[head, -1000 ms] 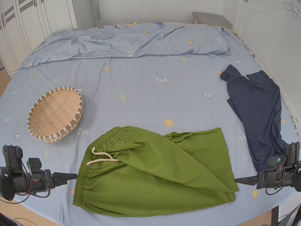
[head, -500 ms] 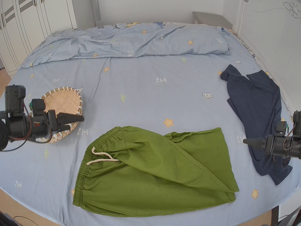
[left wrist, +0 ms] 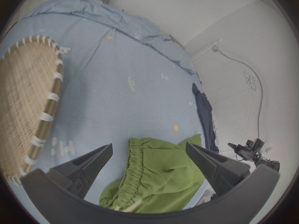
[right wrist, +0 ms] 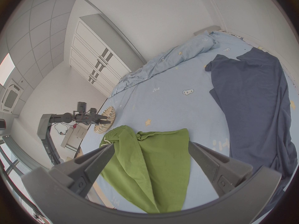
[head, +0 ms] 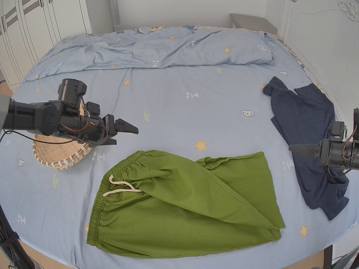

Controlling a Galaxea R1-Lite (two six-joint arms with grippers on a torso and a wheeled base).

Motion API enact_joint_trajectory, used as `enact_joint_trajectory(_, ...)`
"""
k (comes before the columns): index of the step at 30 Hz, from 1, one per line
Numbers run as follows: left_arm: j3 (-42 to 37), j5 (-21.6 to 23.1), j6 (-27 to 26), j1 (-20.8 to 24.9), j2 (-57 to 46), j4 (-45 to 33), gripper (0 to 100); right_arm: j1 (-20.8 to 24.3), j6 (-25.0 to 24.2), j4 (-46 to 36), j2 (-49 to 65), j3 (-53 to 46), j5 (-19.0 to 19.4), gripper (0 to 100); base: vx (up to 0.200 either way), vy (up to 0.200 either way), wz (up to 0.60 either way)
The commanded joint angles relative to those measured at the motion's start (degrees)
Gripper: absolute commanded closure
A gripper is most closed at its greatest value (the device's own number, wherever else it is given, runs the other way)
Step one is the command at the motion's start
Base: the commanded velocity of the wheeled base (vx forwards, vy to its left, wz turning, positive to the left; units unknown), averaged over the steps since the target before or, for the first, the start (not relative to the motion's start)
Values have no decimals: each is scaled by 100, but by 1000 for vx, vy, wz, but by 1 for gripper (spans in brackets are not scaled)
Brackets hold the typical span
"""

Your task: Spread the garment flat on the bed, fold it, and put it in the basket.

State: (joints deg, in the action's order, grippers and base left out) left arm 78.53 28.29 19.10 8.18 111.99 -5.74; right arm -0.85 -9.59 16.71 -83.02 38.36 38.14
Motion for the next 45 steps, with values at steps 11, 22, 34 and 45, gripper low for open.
enact_joint_trajectory(11,347,-43,-12,245,1044,-217,0,191,-7,-54,163,-4,0,0,0,0,0)
enact_joint_trajectory(22,180,-17,-21,333,982,-217,100,182,-16,-37,146,-4,0,0,0,0,0)
enact_joint_trajectory(34,119,1,6,307,771,-226,100,173,-25,-19,128,4,-9,0,0,0,0)
enact_joint_trajectory(45,119,18,41,-185,68,-173,100,182,-25,-45,110,31,-123,0,0,0,0)
